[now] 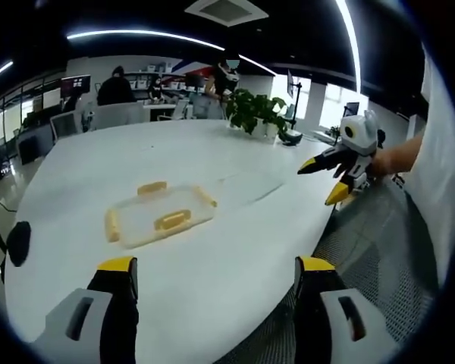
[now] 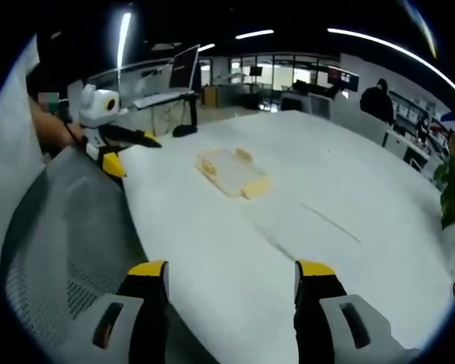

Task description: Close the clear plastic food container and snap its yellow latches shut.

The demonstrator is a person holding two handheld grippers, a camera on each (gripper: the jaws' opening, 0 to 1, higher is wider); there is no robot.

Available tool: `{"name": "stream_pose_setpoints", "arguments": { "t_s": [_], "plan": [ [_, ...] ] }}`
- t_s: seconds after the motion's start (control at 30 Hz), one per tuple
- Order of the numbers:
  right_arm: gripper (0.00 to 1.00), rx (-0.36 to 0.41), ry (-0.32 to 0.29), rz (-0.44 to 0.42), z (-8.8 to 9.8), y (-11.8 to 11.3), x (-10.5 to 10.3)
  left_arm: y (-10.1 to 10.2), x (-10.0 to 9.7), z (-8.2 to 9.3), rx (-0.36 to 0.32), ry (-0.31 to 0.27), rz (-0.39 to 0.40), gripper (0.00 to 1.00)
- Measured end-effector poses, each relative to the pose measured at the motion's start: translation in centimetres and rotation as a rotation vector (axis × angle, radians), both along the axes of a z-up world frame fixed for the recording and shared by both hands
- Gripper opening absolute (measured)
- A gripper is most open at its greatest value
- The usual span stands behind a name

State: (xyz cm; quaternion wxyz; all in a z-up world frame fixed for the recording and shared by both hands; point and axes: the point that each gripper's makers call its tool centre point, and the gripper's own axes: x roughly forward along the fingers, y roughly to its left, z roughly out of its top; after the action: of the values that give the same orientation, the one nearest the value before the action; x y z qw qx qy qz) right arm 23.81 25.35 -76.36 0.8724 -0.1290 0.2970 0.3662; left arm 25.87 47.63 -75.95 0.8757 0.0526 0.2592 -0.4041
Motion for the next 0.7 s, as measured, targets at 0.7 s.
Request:
{"name": "stream_pose_setpoints", "arguments": {
  "t_s": [0.7],
  "plan": [
    [0.65, -0.065, -0.023, 0.125, 0.4, 1.6, 3.5, 0.1, 2.6, -0.5, 0.039, 0.002, -0.036, 0.83]
  ]
}}
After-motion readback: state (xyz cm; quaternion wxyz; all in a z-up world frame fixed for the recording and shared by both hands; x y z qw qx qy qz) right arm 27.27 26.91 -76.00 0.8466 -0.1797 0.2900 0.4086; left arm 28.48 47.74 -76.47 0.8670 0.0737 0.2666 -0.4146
